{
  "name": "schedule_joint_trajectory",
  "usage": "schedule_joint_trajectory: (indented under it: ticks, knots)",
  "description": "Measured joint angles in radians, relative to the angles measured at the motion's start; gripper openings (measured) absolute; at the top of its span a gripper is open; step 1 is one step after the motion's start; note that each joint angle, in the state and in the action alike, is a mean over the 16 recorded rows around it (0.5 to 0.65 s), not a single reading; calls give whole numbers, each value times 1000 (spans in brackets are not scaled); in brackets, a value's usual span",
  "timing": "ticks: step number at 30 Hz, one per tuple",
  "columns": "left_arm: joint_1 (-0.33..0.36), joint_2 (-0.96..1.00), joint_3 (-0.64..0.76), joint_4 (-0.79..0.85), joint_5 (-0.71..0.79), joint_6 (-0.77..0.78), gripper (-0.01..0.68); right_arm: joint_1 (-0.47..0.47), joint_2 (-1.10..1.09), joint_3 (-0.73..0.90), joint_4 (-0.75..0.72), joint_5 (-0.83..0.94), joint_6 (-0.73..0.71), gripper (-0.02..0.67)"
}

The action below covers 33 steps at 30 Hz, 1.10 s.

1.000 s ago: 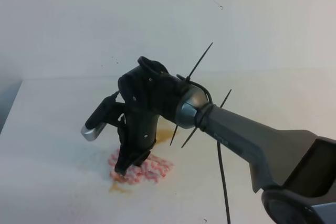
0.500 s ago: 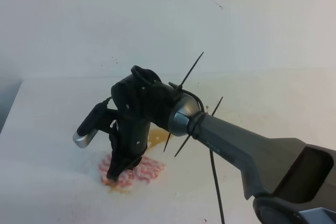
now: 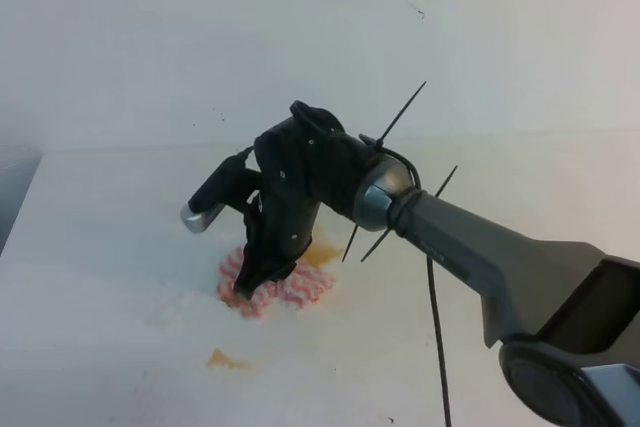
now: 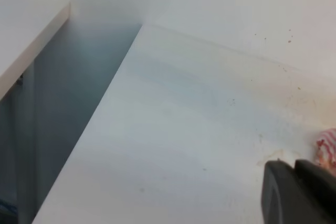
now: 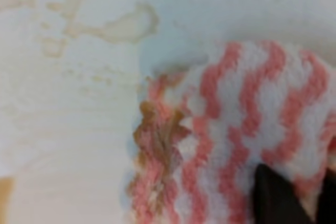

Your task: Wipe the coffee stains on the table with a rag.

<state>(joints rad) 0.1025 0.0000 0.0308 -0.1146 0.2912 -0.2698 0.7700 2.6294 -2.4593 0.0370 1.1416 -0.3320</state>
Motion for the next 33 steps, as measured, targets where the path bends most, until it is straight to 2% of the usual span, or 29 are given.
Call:
schedule_joint_trajectory:
  ticks: [8, 12, 33]
  knots:
    - [0, -2, 0, 0, 1, 0, 0, -49, 1, 0, -39, -5, 41, 269]
    - [0, -4, 0, 0, 1, 0, 0, -73, 1, 0, -64, 0, 67, 307]
    - [0, -12, 0, 0, 2, 0, 0, -188, 1, -2, -132, 50, 122, 314]
